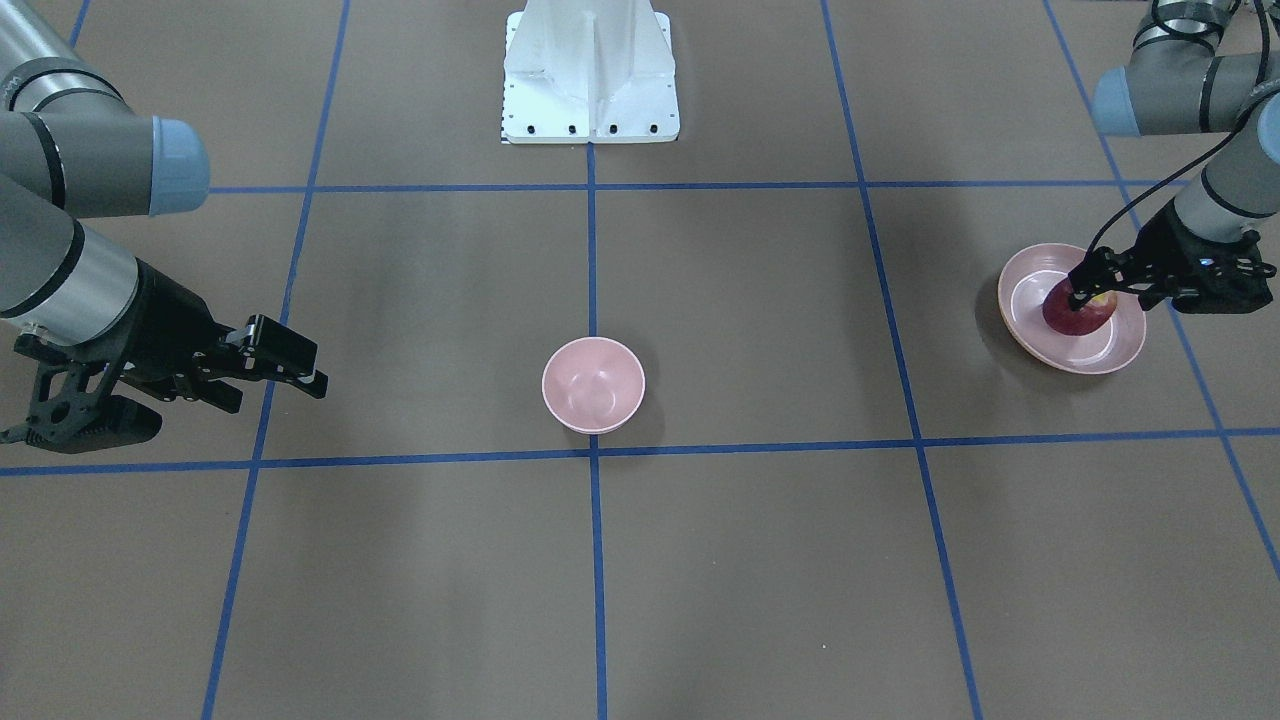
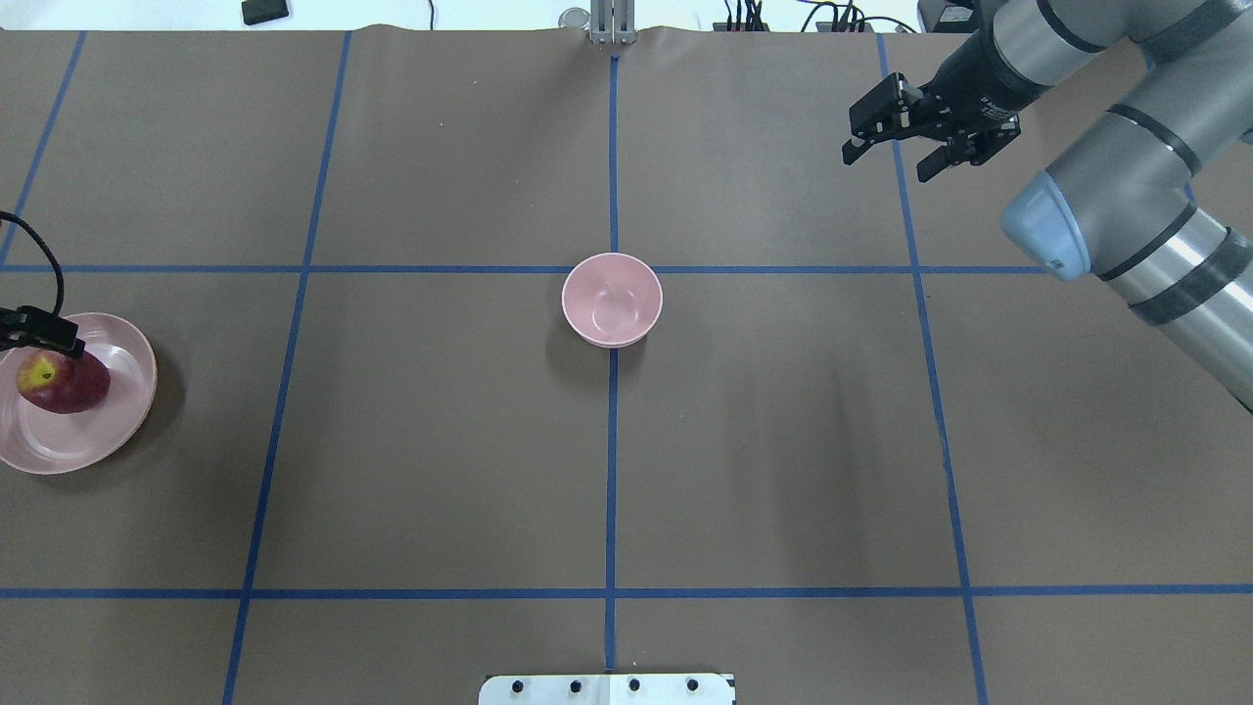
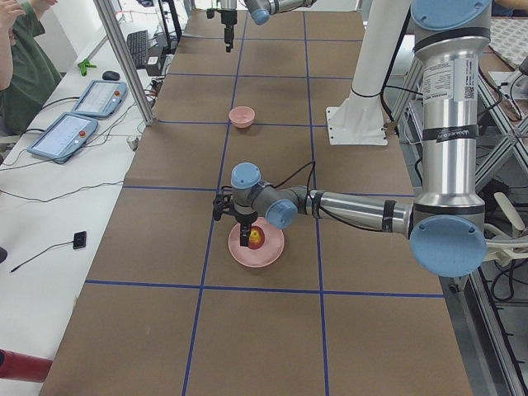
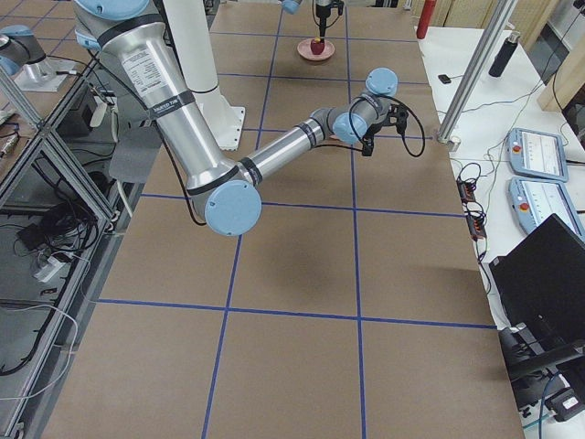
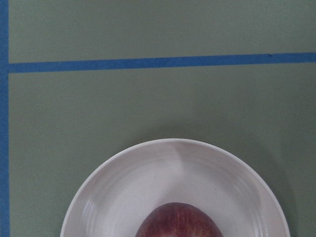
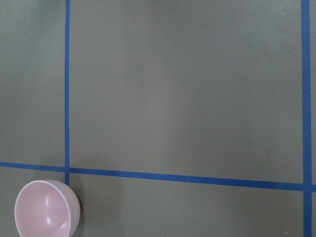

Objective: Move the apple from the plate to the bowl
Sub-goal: 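Close the left gripper around the red apple, then lift the apple with the left gripper and carry it toward the bowl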

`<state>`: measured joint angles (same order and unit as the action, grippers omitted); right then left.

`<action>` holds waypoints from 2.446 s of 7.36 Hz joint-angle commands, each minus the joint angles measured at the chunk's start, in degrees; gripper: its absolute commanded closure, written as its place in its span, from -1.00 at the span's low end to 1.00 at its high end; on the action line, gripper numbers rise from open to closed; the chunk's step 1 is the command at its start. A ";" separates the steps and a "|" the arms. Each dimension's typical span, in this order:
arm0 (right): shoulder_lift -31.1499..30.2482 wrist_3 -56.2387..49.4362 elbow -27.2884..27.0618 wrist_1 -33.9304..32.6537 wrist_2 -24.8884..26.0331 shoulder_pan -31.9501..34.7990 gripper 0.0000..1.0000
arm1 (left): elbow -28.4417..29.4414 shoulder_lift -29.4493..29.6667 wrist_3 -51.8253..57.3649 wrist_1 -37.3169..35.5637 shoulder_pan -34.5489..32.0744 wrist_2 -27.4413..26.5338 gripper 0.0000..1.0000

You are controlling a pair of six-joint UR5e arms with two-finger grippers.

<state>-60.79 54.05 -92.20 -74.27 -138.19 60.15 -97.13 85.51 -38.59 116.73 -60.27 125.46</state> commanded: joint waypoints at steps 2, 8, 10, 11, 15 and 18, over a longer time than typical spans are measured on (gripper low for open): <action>-0.30 0.00 0.09 0.00 0.02 -0.03 -1.00 | 0.10 0.09 -2.45 0.17 3.83 -0.39 -0.97; -0.21 0.09 0.00 0.00 0.02 -0.03 -1.00 | 2.56 0.18 -2.36 0.87 4.02 -0.48 -0.96; -0.56 0.09 -1.05 0.00 -0.06 0.14 -1.00 | 2.65 1.14 -2.63 0.87 4.02 -0.31 -0.82; -0.65 0.09 -1.14 0.00 -0.06 0.06 -1.00 | 2.56 1.15 -2.54 0.87 4.02 -0.05 0.17; -1.35 0.44 -2.19 0.00 -0.50 0.76 -1.00 | -6.73 -2.71 -1.14 -2.45 -3.40 1.79 1.00; -3.28 -0.96 -2.37 -0.09 -0.33 3.64 -1.00 | -11.84 8.21 -5.57 -17.80 -4.25 1.98 1.00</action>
<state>-63.02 53.97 -94.53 -74.26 -138.43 61.93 -107.18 87.76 -40.63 105.49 -64.21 127.27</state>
